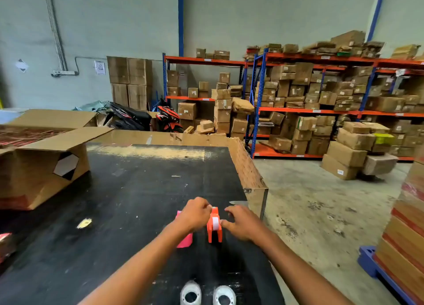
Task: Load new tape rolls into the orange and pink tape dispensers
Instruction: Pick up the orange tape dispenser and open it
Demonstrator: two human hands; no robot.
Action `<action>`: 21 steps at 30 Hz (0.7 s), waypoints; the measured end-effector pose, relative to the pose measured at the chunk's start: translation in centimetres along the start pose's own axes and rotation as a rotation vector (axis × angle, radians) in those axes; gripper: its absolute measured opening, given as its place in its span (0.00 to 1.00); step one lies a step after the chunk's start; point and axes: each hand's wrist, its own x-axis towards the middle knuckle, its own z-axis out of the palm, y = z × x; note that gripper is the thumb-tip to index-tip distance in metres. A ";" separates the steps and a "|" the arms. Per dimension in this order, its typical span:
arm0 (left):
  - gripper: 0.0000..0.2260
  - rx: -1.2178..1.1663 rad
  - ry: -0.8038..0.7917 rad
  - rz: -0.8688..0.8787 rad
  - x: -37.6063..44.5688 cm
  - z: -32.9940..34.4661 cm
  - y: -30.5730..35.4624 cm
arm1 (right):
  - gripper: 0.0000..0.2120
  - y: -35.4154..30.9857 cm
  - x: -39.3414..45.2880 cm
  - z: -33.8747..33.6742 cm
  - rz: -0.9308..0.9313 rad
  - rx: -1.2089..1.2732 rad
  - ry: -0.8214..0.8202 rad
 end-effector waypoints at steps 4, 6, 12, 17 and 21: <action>0.15 -0.051 -0.049 -0.149 0.2 2.5 -0.7 | 0.17 0.5 -0.2 3.4 0.112 0.071 -0.041; 0.14 -0.122 -0.018 -0.167 0.7 3.6 -1.4 | 0.18 0.5 -0.1 4.9 0.151 0.146 -0.002; 0.21 -0.417 0.077 -0.239 0.3 4.4 -1.1 | 0.13 0.3 -0.7 4.9 0.034 0.294 0.225; 0.14 -0.632 0.092 -0.197 0.0 4.2 -1.0 | 0.08 -0.5 -1.3 4.1 0.046 0.666 0.229; 0.15 -0.500 0.048 -0.007 -1.1 3.7 -1.2 | 0.09 -1.3 -0.4 3.1 0.118 0.904 0.215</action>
